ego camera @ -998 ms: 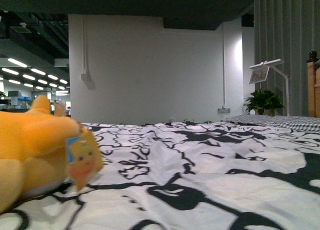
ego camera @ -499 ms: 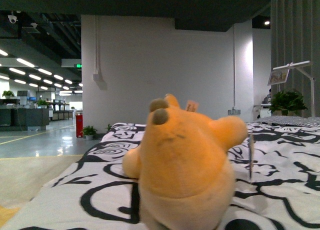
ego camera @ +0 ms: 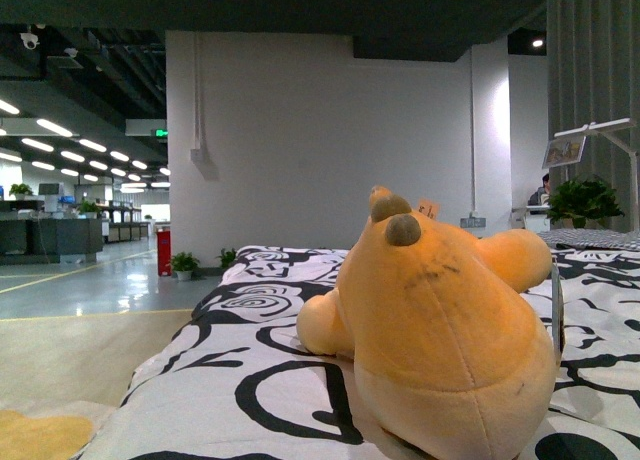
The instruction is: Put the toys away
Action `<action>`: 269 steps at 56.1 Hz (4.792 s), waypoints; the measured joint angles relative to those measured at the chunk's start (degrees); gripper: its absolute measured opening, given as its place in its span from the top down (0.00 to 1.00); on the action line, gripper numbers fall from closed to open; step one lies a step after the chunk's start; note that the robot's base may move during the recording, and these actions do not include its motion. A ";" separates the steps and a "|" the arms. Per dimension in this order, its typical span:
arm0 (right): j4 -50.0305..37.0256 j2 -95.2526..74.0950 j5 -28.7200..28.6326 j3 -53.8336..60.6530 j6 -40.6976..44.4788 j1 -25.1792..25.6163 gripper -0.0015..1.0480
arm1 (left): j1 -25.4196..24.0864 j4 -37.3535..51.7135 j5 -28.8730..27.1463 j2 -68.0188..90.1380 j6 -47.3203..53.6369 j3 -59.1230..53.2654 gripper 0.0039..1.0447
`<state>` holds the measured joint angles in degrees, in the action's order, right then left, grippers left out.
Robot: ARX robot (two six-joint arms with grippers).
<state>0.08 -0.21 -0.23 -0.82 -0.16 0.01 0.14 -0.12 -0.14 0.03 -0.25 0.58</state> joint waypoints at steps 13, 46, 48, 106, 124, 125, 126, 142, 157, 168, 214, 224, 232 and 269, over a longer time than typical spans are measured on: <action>0.00 0.00 0.00 0.00 0.02 0.00 0.06 | 0.00 0.00 0.00 0.00 0.00 0.00 0.06; -7.23 -13.97 13.77 -4.31 -8.90 -8.79 0.06 | 0.00 0.00 0.00 0.00 0.00 0.00 0.06; -9.18 -15.85 13.77 -4.74 -8.90 -9.22 0.06 | 0.00 0.00 0.00 0.00 0.00 0.00 0.06; -43.32 -61.09 18.38 -27.71 -3.80 -26.45 0.06 | 0.00 0.00 0.00 0.00 0.00 0.00 0.06; -49.86 -69.81 21.49 -33.90 3.26 -33.09 0.06 | 0.00 0.00 0.00 0.00 0.00 0.00 0.06; -50.12 -69.99 21.53 -33.92 3.41 -33.24 0.06 | 0.00 0.00 0.00 0.00 0.00 0.00 0.06; -50.56 -70.31 21.75 -33.94 4.17 -33.57 0.06 | 0.00 0.00 0.00 0.00 0.00 0.00 0.06; -52.59 -71.32 23.02 -33.97 6.36 -34.88 0.06 | 0.00 0.00 0.00 0.00 0.00 0.00 0.06; -52.06 -69.53 22.62 -34.03 5.09 -34.51 0.06 | 0.00 0.00 0.00 0.00 0.00 0.00 0.06; -52.63 -69.07 22.62 -34.03 4.81 -36.72 0.06 | 0.00 0.00 0.00 0.00 0.00 0.00 0.06; -59.69 -75.78 24.87 -33.18 11.04 -40.94 0.06 | 0.00 0.00 0.00 0.00 0.00 0.00 0.06; -62.20 -78.88 26.40 -33.18 13.68 -40.15 0.06 | 0.00 0.00 0.00 0.00 0.00 0.00 0.06; -66.73 -81.96 29.38 -33.20 18.91 -39.56 0.06 | 0.00 0.00 0.00 0.00 0.00 0.00 0.06; -70.84 -89.64 33.11 -35.21 30.03 -39.36 0.14 | 0.00 0.00 0.00 0.00 0.00 0.00 0.06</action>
<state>-70.76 -89.84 32.88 -36.03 29.87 -39.35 0.14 -0.12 -0.14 0.03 -0.25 0.58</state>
